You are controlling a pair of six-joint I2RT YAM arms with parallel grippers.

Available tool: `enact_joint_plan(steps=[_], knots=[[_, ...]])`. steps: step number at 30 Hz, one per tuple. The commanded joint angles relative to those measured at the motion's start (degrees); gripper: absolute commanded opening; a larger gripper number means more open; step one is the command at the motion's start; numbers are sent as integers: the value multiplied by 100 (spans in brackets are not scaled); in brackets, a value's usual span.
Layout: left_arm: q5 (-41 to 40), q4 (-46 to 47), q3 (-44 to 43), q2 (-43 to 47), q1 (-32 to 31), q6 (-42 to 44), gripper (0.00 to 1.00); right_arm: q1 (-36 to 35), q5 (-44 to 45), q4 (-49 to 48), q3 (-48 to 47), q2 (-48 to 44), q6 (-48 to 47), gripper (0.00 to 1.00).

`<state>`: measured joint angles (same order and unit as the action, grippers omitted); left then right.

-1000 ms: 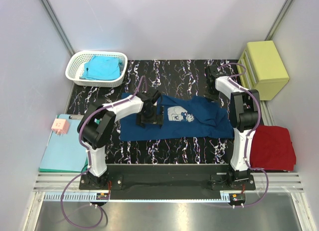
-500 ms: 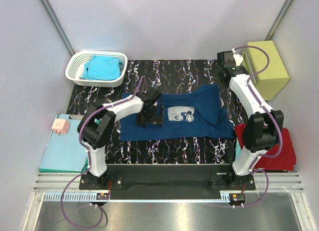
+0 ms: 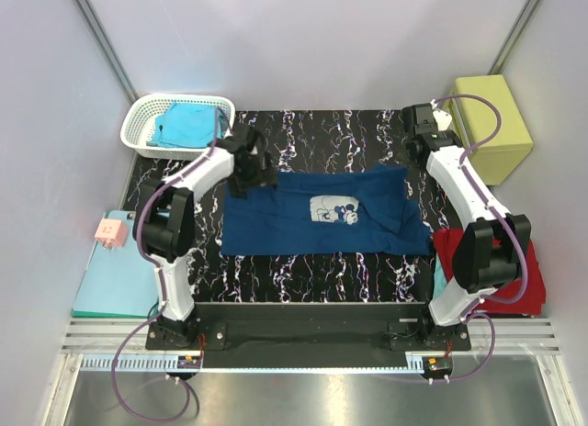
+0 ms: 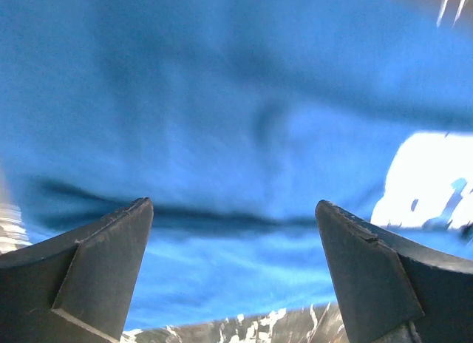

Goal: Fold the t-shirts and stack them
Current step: Grap the side of the flattened tshirt furthest away from the robot with both arms

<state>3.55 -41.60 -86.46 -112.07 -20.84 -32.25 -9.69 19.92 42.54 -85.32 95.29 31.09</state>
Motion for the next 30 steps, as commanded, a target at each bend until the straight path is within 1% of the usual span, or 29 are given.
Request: enact_joint_plan(steps=[1,5,11,12,15,22,25,30], knots=[[-258,-111,-556,-77,422,17,99,11,179,-53,24,-423,-121,0],[-311,-146,-1021,-402,686,52,99,11,117,-97,77,-388,-121,0],[-355,-181,-1671,-877,801,184,99,2,-6,-132,33,-300,-103,0],[-520,-190,-1760,-1008,818,219,99,3,-41,-132,24,-283,-103,0],[-592,-190,-2076,-1228,906,298,97,3,-85,-150,50,-247,-77,0],[-917,-199,-2630,-1484,1091,360,84,-6,-129,-229,173,-239,-68,0],[-936,-208,-2753,-1589,1196,334,82,-15,-147,-220,165,-203,-68,0],[-918,-208,-2772,-1739,1223,281,68,-24,-155,-238,130,-142,-77,0]])
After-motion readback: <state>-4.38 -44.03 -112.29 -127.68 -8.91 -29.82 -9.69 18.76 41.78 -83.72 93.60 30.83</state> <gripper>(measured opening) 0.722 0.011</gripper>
